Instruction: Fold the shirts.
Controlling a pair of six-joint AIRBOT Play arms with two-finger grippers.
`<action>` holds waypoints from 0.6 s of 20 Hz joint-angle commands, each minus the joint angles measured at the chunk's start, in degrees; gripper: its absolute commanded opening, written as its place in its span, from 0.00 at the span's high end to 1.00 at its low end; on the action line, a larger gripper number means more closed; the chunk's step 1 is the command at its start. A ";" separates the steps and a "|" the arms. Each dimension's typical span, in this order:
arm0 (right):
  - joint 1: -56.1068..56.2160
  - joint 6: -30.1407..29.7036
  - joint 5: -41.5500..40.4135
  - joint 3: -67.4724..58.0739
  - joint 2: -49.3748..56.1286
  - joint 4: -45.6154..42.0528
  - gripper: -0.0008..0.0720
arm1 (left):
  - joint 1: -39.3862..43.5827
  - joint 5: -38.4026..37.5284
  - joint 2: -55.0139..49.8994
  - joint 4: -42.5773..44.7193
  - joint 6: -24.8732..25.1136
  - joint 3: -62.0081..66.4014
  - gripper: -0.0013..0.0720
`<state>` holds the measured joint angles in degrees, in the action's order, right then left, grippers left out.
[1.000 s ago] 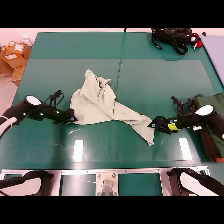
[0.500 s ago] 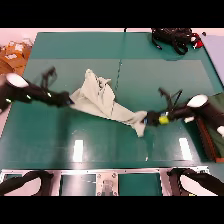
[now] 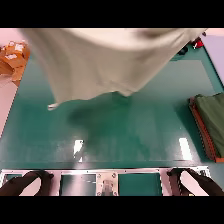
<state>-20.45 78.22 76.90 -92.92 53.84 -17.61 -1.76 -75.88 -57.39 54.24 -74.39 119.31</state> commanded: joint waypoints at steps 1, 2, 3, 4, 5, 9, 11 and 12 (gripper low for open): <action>-7.30 3.02 -4.87 -9.94 -4.96 2.56 0.97 | 0.00 1.44 1.73 1.38 -0.61 12.50 0.96; -8.83 2.60 -7.32 -10.25 -6.99 2.45 0.97 | 0.00 2.75 2.62 1.68 -0.59 12.52 0.96; -10.47 1.64 -10.01 -10.32 -9.05 2.03 0.97 | -0.02 4.09 3.13 2.84 -0.59 12.46 0.96; -11.76 0.46 -11.87 -10.32 -10.75 1.51 0.97 | 0.00 5.20 3.54 4.46 -0.59 12.15 0.96; -12.66 -0.39 -13.14 -10.32 -12.17 0.44 0.97 | 0.00 5.44 3.80 5.73 -0.59 11.96 0.96; -12.96 -1.38 -13.73 -9.88 -11.89 -6.71 0.97 | -0.02 7.21 3.80 6.75 -0.09 4.72 0.96; -12.85 -2.60 -13.66 -7.54 -9.55 -6.54 0.97 | 0.00 11.54 3.69 6.78 0.61 -3.19 0.96; -12.50 -4.11 -13.68 -5.35 -8.11 -6.47 0.97 | 0.00 13.90 3.32 6.78 1.57 -7.50 0.96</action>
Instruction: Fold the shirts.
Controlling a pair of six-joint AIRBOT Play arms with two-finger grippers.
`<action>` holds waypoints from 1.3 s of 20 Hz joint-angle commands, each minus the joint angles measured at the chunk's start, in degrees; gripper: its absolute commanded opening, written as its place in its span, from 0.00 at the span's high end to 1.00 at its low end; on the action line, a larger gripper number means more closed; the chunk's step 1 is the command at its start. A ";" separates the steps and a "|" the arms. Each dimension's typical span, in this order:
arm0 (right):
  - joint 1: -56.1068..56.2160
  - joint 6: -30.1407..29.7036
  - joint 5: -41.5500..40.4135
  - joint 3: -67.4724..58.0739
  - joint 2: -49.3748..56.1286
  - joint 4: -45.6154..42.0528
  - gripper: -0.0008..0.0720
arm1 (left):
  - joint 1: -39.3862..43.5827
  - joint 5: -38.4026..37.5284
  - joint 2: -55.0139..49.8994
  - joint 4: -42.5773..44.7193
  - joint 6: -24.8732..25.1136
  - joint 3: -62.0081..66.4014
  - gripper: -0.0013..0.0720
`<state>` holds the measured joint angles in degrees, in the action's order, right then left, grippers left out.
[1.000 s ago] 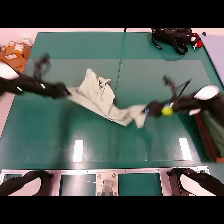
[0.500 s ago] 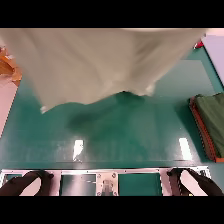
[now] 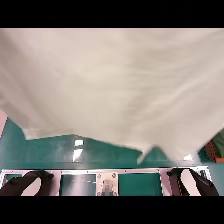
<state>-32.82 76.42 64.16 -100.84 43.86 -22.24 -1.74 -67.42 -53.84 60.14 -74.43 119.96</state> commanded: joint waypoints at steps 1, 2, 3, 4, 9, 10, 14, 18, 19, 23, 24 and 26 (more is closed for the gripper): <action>1.09 -3.74 -1.01 5.27 3.61 -1.84 0.97 | -0.02 6.71 -1.22 0.85 1.66 -11.23 0.96; 2.91 -5.22 -1.62 8.00 5.55 -1.86 0.97 | -0.02 7.21 -3.23 0.83 1.95 -13.62 0.96; 5.53 -7.13 -3.02 11.06 7.98 -1.86 0.97 | -0.02 7.21 -5.75 0.63 2.51 -15.02 0.96; 8.13 -8.76 -4.87 13.68 10.47 -1.90 0.97 | -0.02 7.13 -9.11 0.55 2.56 -15.85 0.96; 19.85 -15.82 -15.98 17.59 29.27 -1.99 0.97 | -0.02 7.96 -28.41 0.17 2.99 -15.87 0.96; 21.79 -16.81 -18.25 17.53 33.42 -1.97 0.97 | -0.02 8.81 -32.52 -0.48 3.04 -15.87 0.96; 26.10 -17.35 -22.38 16.72 47.60 -1.84 0.97 | 0.02 14.84 -45.33 -5.86 4.48 -15.87 0.96; 25.73 -16.87 -21.77 16.74 54.82 -2.08 0.78 | -0.07 14.62 -51.87 -6.82 4.44 -15.87 0.84; 24.61 -16.87 -19.98 16.74 55.08 -2.08 0.60 | -0.35 13.66 -52.24 -6.36 4.42 -15.82 0.37; 14.93 -14.47 -4.48 16.81 53.37 -3.15 0.83 | -5.49 1.68 -51.74 -6.10 4.42 -13.38 0.11; 12.09 -12.98 0.68 17.16 52.76 -4.61 0.85 | -7.39 -2.64 -51.74 -6.12 4.13 -12.39 0.11; 7.78 -10.60 7.08 20.68 49.90 -10.23 0.95 | -11.04 -10.97 -51.71 -6.14 2.97 -11.74 0.82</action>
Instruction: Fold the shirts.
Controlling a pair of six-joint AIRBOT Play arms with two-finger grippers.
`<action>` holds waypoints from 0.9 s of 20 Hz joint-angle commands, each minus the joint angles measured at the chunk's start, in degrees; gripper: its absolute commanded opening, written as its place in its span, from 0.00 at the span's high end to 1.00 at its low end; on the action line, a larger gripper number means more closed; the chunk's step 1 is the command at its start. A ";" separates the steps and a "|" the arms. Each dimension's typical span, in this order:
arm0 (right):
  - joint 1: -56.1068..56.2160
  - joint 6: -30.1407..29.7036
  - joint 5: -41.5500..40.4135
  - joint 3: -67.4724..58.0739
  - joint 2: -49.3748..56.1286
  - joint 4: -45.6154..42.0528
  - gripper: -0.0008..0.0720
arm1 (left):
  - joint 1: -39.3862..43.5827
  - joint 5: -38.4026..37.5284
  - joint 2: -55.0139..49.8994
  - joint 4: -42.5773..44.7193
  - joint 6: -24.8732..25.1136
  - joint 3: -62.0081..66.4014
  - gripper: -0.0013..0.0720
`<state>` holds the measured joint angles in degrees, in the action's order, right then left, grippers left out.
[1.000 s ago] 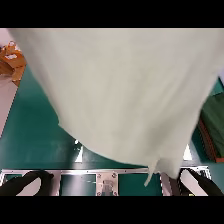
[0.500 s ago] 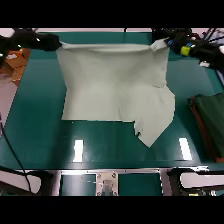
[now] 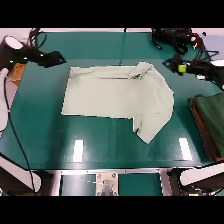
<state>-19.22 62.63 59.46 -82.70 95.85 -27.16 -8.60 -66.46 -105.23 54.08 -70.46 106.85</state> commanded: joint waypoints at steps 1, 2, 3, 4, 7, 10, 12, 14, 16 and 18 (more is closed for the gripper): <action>-7.45 4.63 12.24 5.81 -4.70 -9.22 0.96 | -5.79 -16.15 -0.33 -0.07 -0.52 1.36 0.95; -9.05 5.16 12.09 9.90 -8.00 -13.05 0.97 | -7.06 -19.89 -0.33 0.07 -0.50 1.27 0.96; -10.99 5.35 11.91 14.71 -11.89 -16.57 0.97 | -8.26 -23.82 -0.33 1.07 -0.74 1.29 0.96; -13.27 5.40 11.52 19.63 -15.87 -19.43 0.97 | -9.18 -26.75 -0.09 2.14 -1.68 0.74 0.96; -21.27 6.38 9.75 31.76 -24.09 -24.26 0.71 | -11.30 -23.32 6.60 2.40 -0.85 -12.70 0.96; -26.21 6.08 8.90 38.99 -24.85 -24.44 0.51 | -11.39 -19.69 10.40 2.43 1.51 -24.48 0.94; -25.57 5.73 6.25 42.38 -24.52 -24.00 0.51 | -11.39 -17.16 10.27 1.77 0.26 -28.48 0.26; -23.19 5.73 3.19 44.39 -23.43 -23.89 0.51 | -11.32 -13.11 10.27 -0.74 0.04 -32.15 0.26; -20.52 5.70 1.51 44.57 -21.20 -23.67 0.51 | -10.60 -9.60 10.27 -2.51 0.50 -35.71 0.26; -18.25 4.26 0.48 44.57 -18.73 -21.00 0.50 | -8.74 -7.41 9.73 -2.64 0.48 -38.71 0.26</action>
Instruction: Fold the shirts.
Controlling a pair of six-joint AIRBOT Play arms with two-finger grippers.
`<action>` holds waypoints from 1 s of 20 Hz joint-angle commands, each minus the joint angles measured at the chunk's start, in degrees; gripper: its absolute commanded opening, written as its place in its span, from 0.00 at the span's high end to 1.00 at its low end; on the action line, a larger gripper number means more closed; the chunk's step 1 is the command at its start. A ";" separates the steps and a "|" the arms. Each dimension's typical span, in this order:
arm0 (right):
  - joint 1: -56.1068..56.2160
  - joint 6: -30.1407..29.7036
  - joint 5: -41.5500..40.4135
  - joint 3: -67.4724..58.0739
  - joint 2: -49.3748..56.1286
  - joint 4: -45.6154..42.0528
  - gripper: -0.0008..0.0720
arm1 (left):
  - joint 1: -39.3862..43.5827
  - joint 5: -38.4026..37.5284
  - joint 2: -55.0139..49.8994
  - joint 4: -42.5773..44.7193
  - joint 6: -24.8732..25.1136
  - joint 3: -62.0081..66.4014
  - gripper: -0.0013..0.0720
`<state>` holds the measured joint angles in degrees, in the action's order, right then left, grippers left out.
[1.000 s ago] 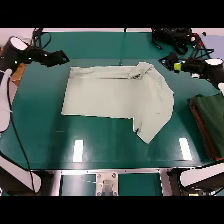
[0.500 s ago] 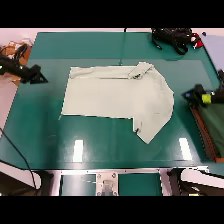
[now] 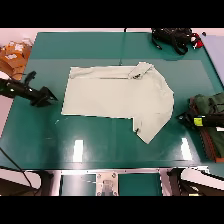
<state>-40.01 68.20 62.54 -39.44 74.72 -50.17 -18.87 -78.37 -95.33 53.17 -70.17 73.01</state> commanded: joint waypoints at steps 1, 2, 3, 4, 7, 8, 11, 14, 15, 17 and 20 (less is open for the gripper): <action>3.52 -2.08 -2.84 1.31 3.58 3.78 0.50 | 2.82 4.79 -0.68 -1.86 0.24 -5.84 0.26; 4.39 -2.86 -2.97 1.31 4.66 5.44 0.51 | 4.20 4.81 -1.18 -1.86 0.37 -6.54 0.26; 5.16 -3.41 -3.19 1.31 5.44 6.51 0.50 | 5.57 4.81 -1.49 -1.86 0.96 -6.97 0.26; 5.70 -4.22 -3.28 1.31 5.90 7.45 0.50 | 6.67 4.81 -1.84 -1.86 1.25 -6.95 0.26; 6.27 -4.39 -4.07 1.29 6.25 8.26 0.50 | 8.00 4.48 -1.90 -2.21 1.25 -6.95 0.26; 6.25 -4.44 -4.07 1.29 6.25 8.22 0.50 | 7.98 4.44 -1.90 -2.16 1.25 -6.82 0.27; 6.69 -4.44 -4.11 1.29 6.29 8.28 0.51 | 7.98 5.55 -1.90 -2.93 1.27 -6.58 0.49; 7.78 -4.44 -4.72 1.27 6.29 9.03 0.51 | 7.98 7.21 -1.90 -5.03 1.70 -6.58 0.75; 8.13 -4.44 -5.11 1.18 6.29 9.16 0.51 | 7.98 7.21 -1.90 -5.42 1.70 -6.58 0.81; 8.11 -4.46 -5.31 0.79 6.29 9.25 0.73 | 7.98 7.34 -1.88 -5.38 1.75 -6.47 0.96; 8.09 -4.87 -3.48 -1.75 6.21 9.27 0.97 | 7.98 6.01 -1.86 -5.18 1.75 -4.90 0.96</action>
<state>-32.08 63.64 57.60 -39.46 81.14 -41.67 -10.90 -71.42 -97.23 48.40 -68.51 67.02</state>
